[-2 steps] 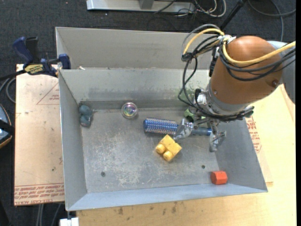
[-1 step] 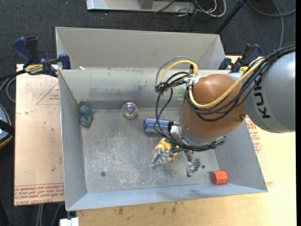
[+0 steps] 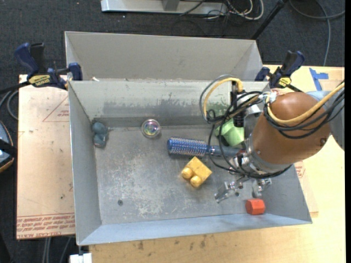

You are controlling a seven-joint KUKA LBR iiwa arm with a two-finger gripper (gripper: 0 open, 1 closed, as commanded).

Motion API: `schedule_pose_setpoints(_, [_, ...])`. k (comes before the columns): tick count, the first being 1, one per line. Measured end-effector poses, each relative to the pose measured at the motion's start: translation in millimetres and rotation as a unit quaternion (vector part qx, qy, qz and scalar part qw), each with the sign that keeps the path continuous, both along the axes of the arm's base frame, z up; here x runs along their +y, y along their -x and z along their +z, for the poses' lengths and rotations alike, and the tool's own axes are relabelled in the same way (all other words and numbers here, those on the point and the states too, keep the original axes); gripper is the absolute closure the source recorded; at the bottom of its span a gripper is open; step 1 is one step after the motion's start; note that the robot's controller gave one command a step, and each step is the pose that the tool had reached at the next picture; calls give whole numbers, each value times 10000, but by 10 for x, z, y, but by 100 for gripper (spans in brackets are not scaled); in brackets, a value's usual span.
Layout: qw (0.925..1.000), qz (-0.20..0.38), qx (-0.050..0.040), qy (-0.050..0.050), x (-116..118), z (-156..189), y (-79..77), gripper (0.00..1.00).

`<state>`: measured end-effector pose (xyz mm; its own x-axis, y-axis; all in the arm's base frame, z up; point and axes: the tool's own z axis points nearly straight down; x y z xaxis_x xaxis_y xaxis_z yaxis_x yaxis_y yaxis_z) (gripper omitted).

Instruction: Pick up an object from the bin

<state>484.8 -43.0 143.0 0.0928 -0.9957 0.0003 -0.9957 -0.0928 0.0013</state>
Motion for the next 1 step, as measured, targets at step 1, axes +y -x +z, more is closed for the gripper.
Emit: schedule_pose_setpoints(1, [9939,-1102,2,22,595,-698,-184,0])
